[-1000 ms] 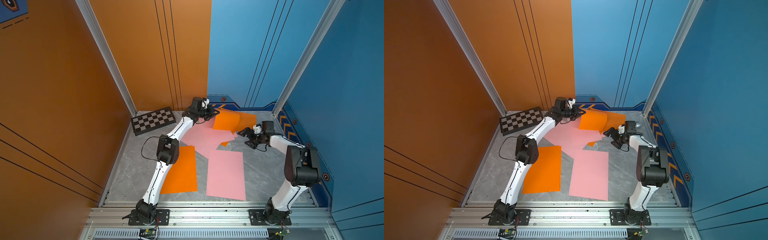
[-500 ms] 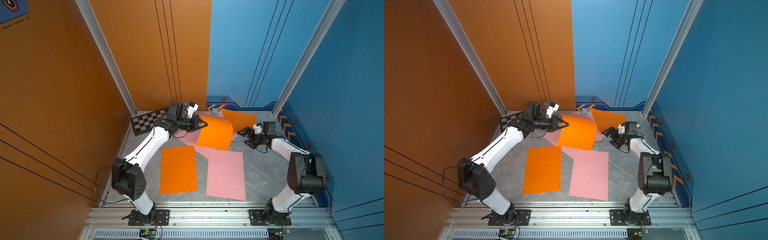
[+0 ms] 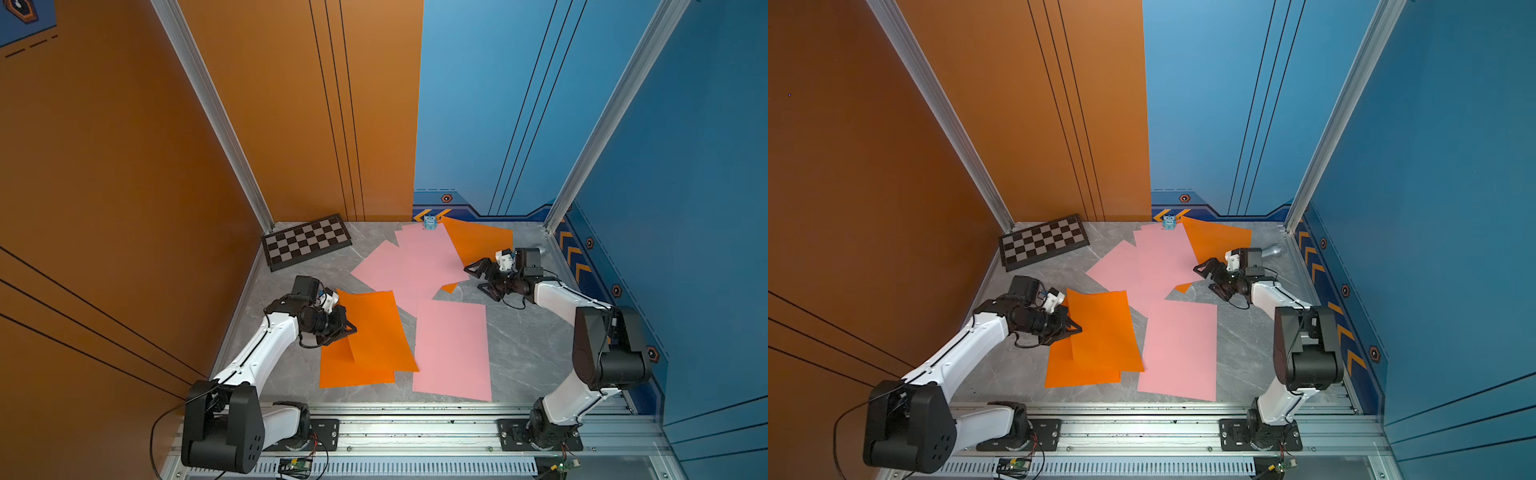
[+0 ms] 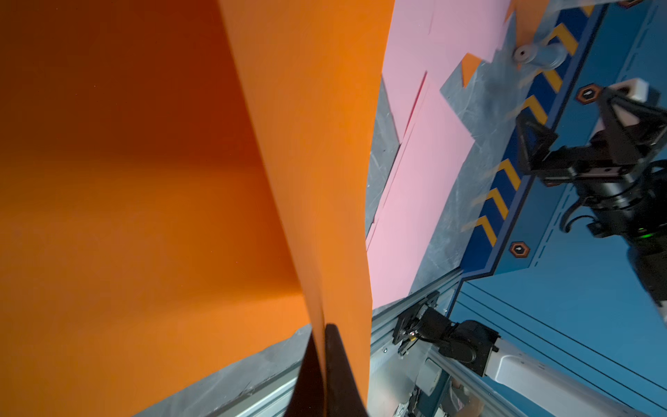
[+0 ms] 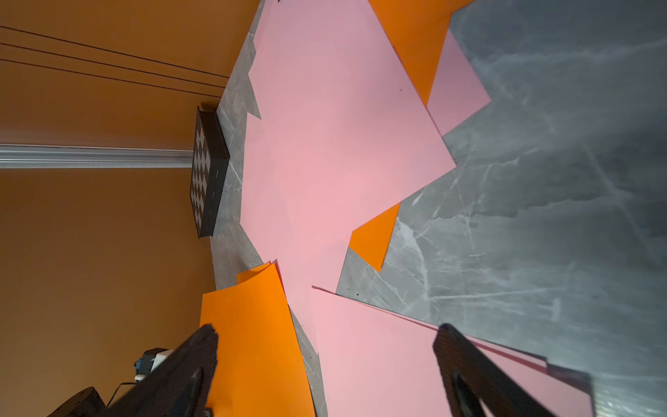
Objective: Sort the scattered colored papers by color
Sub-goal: Place the colored paper.
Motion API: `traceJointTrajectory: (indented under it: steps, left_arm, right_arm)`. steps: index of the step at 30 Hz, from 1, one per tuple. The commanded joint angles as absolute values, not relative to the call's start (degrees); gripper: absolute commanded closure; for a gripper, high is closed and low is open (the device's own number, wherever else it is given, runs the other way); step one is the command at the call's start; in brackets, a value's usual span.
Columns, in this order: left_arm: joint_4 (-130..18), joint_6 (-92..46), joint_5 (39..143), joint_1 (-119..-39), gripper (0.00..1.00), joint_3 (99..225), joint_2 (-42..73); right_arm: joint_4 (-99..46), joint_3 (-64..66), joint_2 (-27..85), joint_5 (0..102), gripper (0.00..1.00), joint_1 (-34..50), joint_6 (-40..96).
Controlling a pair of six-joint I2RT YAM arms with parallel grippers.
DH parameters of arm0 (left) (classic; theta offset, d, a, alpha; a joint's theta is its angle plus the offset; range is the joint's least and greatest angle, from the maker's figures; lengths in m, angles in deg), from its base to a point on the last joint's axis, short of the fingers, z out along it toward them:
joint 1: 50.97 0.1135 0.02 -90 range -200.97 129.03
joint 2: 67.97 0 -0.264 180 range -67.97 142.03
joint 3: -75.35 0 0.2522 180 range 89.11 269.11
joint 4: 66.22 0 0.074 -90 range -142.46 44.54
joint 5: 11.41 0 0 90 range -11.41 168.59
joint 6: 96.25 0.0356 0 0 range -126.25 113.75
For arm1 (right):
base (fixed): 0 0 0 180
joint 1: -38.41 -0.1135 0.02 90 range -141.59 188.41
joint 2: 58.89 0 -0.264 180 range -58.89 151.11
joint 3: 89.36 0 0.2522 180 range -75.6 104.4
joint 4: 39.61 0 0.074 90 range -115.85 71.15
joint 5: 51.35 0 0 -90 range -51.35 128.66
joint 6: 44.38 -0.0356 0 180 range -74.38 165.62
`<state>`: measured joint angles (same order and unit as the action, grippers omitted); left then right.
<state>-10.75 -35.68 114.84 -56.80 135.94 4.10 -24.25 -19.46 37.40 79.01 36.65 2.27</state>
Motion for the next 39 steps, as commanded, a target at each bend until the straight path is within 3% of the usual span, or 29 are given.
traceJointTrajectory:
  steps: [1,4,11,20,23,28,29,39]
  left_arm:
    - [0.5,-28.0,107.5,-57.3,1.0,142.4,6.9]
    - [6.9,-25.2,96.9,-57.2,1.0,147.0,9.1]
    - [6.3,-24.7,90.8,-56.3,1.0,150.6,16.8]
    - [4.6,-26.1,86.9,-55.9,1.0,149.6,18.4]
    - [3.7,-26.5,89.9,-55.5,0.88,149.1,18.3]
    - [3.8,-27.0,90.7,-55.3,0.42,149.1,17.0]
    - [3.8,-27.2,89.8,-55.3,0.02,149.1,16.5]
    - [3.3,-31.5,74.7,-55.1,0.02,153.0,10.5]
  right_arm:
    - [-25.8,-18.1,38.2,79.8,0.04,35.6,1.6]
    - [-25.9,-19.0,37.6,79.9,0.04,35.4,2.2]
    - [-29.2,-20.6,38.5,81.6,0.04,35.4,1.0]
    - [-28.6,-20.9,38.6,81.9,0.04,35.9,2.1]
    - [-28.4,-21.0,39.0,81.7,0.04,35.9,2.4]
    - [-27.6,-20.8,39.8,81.2,0.04,35.9,2.9]
    - [-27.6,-20.6,40.0,80.9,0.04,35.8,2.9]
    - [-16.8,-14.5,41.3,73.3,0.04,35.0,9.2]
